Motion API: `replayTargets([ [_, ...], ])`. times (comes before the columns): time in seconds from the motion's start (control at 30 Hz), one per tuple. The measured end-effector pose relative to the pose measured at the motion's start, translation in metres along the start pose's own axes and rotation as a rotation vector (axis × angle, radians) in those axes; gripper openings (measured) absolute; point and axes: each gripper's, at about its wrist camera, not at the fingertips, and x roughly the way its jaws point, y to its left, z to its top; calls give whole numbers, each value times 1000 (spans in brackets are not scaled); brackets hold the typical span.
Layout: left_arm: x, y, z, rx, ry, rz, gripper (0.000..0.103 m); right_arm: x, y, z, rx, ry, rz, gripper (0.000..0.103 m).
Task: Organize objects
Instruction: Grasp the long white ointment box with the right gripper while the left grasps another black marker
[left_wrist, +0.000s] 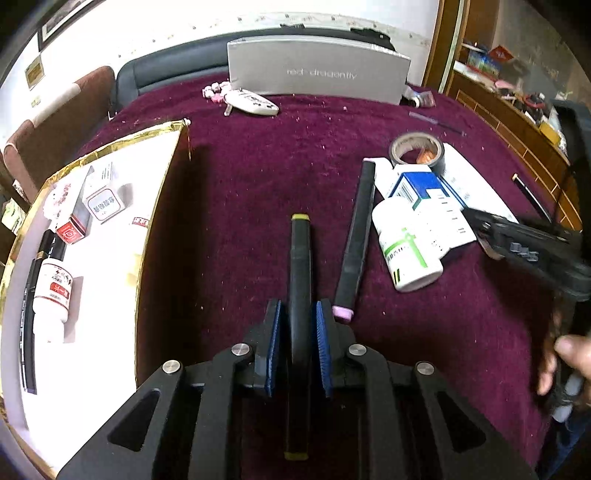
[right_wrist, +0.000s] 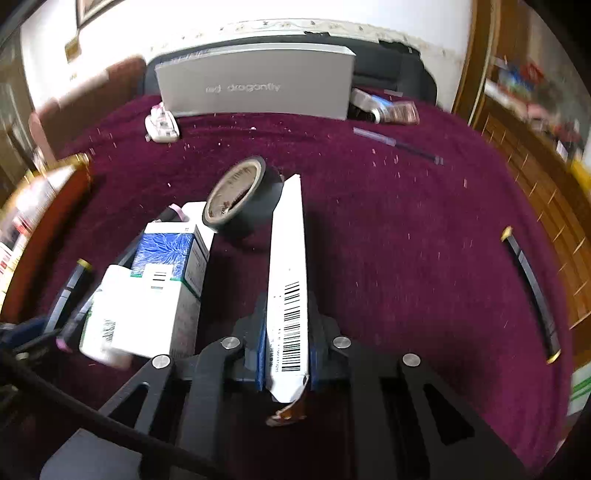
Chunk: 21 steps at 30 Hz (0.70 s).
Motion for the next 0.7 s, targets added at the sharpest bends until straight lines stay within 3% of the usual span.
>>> replayTargets([
  [0.27,-16,10,-15,-69,-20,-58,11,-30,-35,0,173,-64,133,11],
  [0.5,-51,0,-28,-48,-139,3,11,-65,-18,4,166,-202,233,12],
  [0.7,-78,-1,-33,-15,-231,80,11,-74,14,-1,116,-196,347,12],
])
